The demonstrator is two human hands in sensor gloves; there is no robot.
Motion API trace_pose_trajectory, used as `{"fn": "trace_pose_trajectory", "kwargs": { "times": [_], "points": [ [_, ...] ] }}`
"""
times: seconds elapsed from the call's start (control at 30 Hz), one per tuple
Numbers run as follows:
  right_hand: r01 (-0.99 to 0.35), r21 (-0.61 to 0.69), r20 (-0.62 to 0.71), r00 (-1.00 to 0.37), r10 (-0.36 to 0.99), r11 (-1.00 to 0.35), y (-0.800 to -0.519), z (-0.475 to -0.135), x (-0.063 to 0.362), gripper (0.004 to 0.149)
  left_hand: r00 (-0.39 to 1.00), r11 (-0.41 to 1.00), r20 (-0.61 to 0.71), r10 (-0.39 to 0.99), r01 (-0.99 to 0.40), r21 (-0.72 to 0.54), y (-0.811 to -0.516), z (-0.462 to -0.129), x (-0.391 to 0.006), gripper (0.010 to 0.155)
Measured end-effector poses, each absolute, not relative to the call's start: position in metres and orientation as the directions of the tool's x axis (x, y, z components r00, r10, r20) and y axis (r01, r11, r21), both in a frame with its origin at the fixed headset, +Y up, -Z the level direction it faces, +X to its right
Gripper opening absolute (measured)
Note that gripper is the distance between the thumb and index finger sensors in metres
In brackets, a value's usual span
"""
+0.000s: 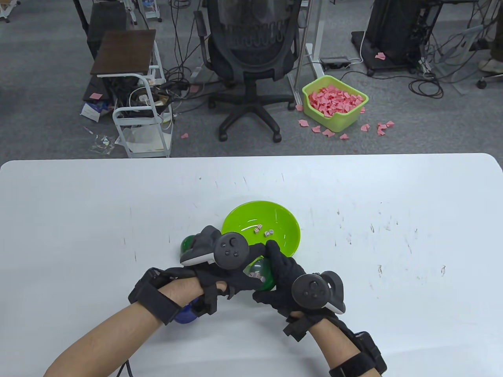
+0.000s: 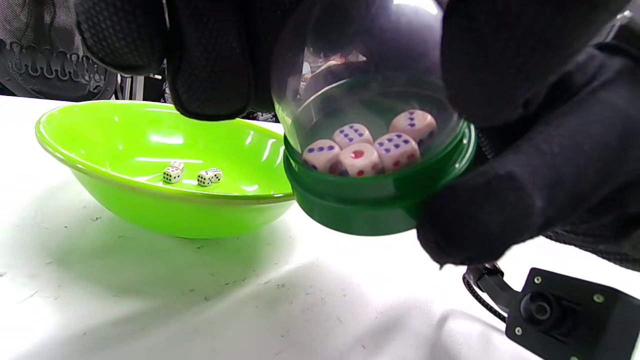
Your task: Pour dice into bowl
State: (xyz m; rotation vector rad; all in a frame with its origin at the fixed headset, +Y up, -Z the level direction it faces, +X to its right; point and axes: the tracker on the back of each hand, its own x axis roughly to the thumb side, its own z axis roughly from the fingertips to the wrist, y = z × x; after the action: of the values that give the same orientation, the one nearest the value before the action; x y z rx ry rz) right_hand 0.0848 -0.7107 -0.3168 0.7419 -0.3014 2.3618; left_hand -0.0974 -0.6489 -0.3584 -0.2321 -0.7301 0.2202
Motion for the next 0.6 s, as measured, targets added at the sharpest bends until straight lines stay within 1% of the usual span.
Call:
{"fn": "trace_pose_trajectory", "kwargs": {
  "times": [0.07, 0.23, 0.33, 0.53, 0.6],
  "points": [
    [-0.654, -0.021, 0.579, -0.625, 0.523, -0.757, -0.710, -0.317, 0.086, 0.115, 0.712, 0.966, 0.664, 0.226, -0.076, -0.248, -0.648, -0.356, -0.096, 0.089],
    [-0.663, -0.002, 0.595, -0.602, 0.532, -0.748, -0.708, -0.315, 0.082, 0.116, 0.685, 0.976, 0.702, 0.197, -0.066, -0.210, -0.640, -0.354, -0.099, 0.089],
    [-0.645, 0.006, 0.603, -0.607, 0.518, -0.764, -0.707, -0.314, 0.079, 0.117, 0.674, 0.982, 0.720, 0.167, -0.046, -0.184, -0.637, -0.353, -0.099, 0.089],
    [-0.671, 0.005, 0.609, -0.586, 0.535, -0.741, -0.708, -0.314, 0.080, 0.117, 0.671, 0.993, 0.736, 0.084, 0.005, -0.118, -0.631, -0.348, -0.092, 0.088],
    [-0.697, 0.001, 0.609, -0.568, 0.553, -0.717, -0.708, -0.314, 0.081, 0.117, 0.674, 0.994, 0.734, 0.080, 0.004, -0.112, -0.627, -0.347, -0.091, 0.088]
  ]
}}
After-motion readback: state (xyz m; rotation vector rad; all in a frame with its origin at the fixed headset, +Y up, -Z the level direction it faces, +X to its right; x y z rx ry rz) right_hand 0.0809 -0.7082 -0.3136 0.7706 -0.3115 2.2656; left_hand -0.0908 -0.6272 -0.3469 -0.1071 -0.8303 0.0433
